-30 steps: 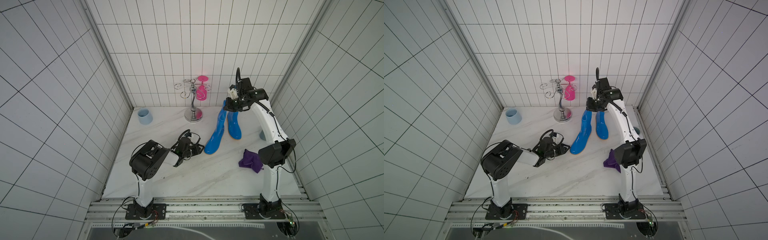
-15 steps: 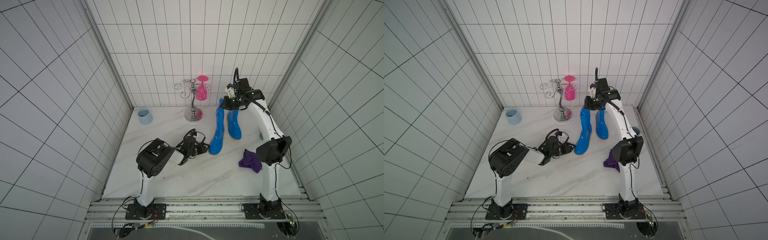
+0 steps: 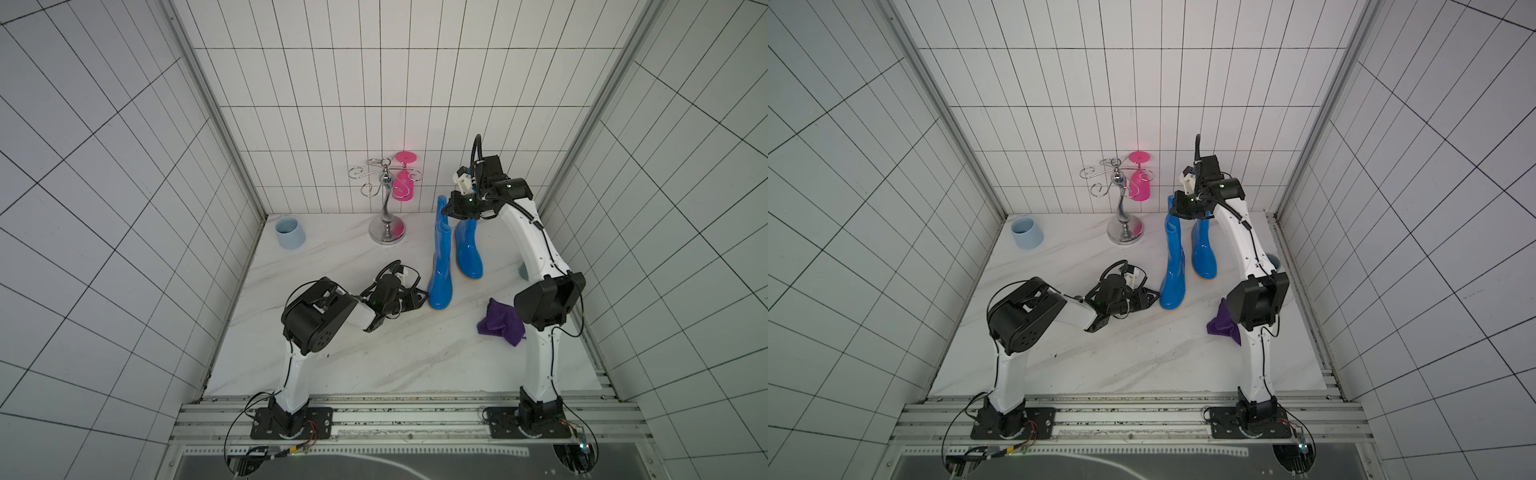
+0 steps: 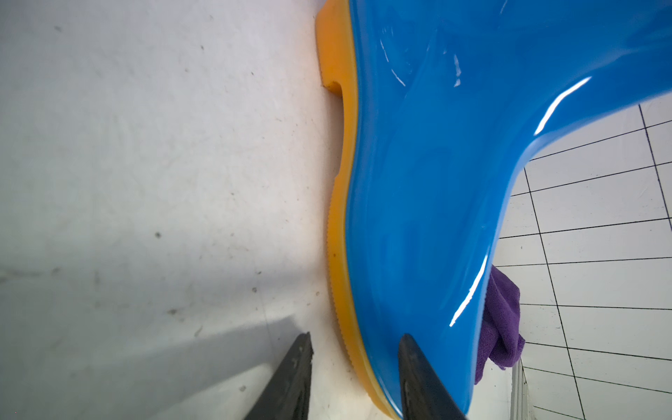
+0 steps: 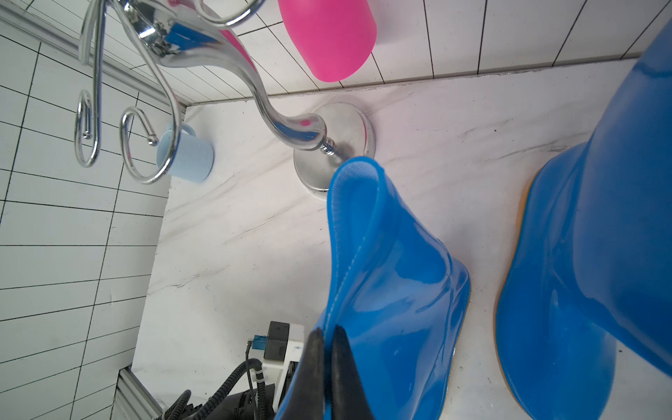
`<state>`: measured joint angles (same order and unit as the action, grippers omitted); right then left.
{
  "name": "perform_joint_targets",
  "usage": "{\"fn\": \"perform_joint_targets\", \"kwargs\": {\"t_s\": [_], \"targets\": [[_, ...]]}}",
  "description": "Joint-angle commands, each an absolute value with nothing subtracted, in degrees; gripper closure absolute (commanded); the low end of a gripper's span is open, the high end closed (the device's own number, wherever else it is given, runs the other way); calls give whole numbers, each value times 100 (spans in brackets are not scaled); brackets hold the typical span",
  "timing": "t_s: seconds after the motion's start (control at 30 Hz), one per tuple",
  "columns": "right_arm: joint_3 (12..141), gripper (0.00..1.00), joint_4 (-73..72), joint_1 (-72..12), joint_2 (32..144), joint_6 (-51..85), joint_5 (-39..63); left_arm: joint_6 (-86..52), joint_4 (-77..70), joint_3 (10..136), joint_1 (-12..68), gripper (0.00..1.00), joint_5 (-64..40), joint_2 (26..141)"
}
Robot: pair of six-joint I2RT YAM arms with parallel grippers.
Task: Wipe the rubber boots with a cloth
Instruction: Place the rubber boot at the center of the board.
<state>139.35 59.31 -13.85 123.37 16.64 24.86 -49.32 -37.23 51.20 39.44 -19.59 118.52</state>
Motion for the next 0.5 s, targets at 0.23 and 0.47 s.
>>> {"fn": "perform_joint_targets", "kwargs": {"t_s": [0.23,0.47], "targets": [[13563,85,5643,-1292,11890,1450,2465,-4917,-2804,5042,4011,59,-1971,12131],[13544,58,5764,-1120,11450,1389,2250,-4620,-2287,4848,3669,59,-1938,11436]]}}
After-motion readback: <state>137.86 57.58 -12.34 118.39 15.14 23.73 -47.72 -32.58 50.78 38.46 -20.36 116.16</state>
